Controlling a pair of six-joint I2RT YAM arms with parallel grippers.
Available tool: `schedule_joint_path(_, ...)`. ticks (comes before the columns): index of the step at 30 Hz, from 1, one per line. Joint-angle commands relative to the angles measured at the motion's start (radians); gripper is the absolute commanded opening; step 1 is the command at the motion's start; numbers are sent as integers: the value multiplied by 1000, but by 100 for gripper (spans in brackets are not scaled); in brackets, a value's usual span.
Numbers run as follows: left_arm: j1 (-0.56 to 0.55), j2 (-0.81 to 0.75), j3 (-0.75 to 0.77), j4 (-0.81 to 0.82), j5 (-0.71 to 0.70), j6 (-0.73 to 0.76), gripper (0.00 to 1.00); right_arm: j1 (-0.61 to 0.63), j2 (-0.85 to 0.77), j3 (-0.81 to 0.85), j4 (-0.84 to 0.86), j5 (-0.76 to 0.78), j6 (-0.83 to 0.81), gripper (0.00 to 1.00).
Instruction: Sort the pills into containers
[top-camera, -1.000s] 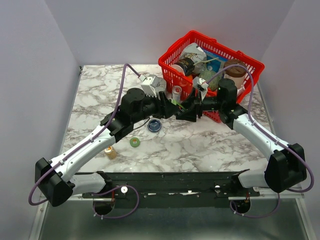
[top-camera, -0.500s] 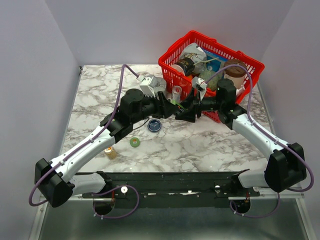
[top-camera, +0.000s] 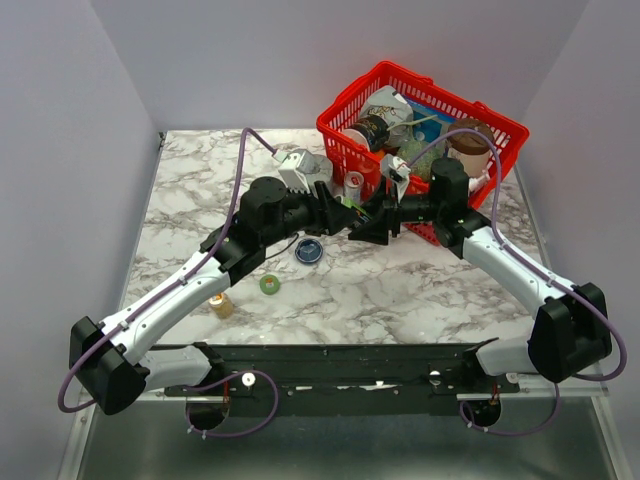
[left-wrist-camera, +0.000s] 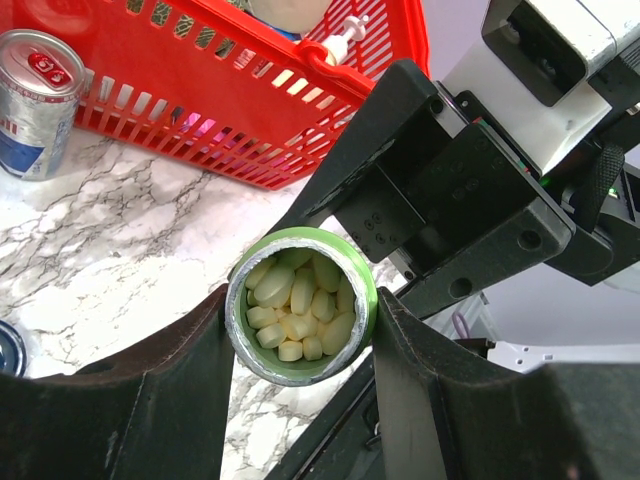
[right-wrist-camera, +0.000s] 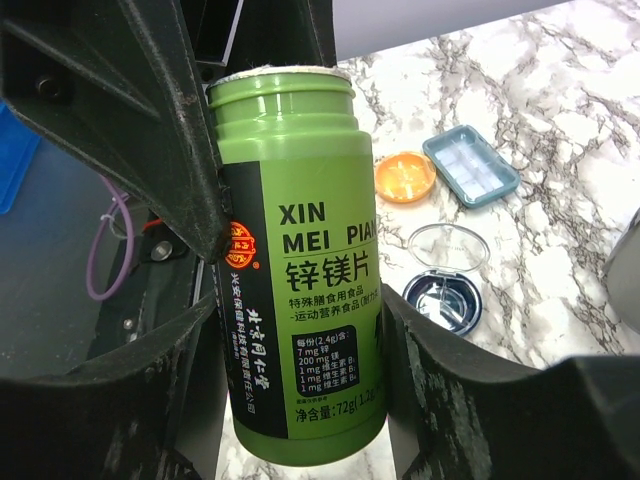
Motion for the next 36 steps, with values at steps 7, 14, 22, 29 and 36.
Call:
schedule_joint_path(7, 8, -48, 3, 36, 17, -7, 60, 7, -15, 36, -8, -2, 2, 18)
schedule_joint_path(14, 49, -261, 113, -158, -61, 83, 96, -7, -84, 159, -95, -9, -25, 13)
schedule_joint_path(22, 57, -469, 200, -405, -343, 293, 99, -257, 2, 579, 58, -78, 530, 12)
schedule_joint_path(29, 57, -567, 140, -384, -421, 319, 99, -101, 71, 762, 1150, -108, 1560, 16)
schedule_joint_path(36, 55, -611, 121, -404, -434, 339, 99, 8, -133, 1008, -653, 554, -74, 11)
